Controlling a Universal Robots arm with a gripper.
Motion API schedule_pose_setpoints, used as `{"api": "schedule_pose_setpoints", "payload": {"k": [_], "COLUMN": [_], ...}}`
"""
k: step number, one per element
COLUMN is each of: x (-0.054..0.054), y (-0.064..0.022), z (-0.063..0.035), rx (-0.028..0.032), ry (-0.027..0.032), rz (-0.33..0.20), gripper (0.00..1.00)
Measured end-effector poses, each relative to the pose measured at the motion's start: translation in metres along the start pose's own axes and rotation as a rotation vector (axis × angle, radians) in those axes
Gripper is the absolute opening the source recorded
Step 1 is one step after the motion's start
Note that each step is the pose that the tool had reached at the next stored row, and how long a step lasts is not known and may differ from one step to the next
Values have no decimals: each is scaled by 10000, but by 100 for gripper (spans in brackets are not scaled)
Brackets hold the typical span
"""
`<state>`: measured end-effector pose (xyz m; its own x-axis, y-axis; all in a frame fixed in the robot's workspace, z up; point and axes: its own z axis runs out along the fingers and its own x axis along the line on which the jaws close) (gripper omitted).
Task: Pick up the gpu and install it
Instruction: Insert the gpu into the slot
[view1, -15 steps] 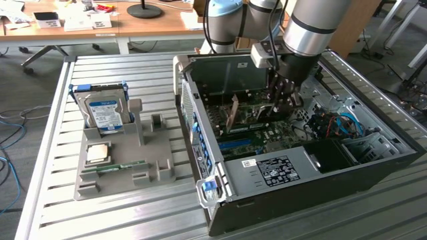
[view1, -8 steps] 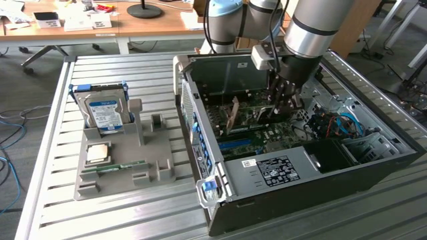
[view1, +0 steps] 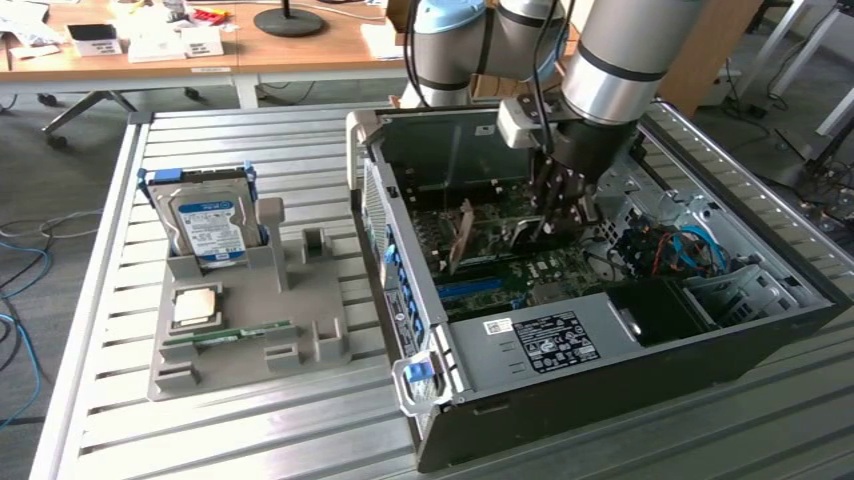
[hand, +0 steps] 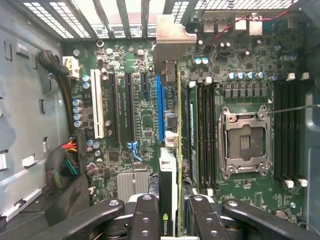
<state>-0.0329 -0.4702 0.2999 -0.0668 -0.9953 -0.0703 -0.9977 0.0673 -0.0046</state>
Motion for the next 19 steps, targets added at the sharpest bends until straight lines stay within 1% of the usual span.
{"api": "schedule_pose_setpoints", "payload": {"k": [5,7,8,10,11,13,19], "x": [2,3,5,12,15,18,18], "y": [9,32,49,151,171,176,179], "z": [12,16,17,18,47,82,85], "rx": [-1,0,0,0,0,0,-1], "ry": [3,-1,-1,0,1,0,1], "rz": [0,1,0,0,-2,0,0], "gripper": [27,27,27,27,27,27,27]}}
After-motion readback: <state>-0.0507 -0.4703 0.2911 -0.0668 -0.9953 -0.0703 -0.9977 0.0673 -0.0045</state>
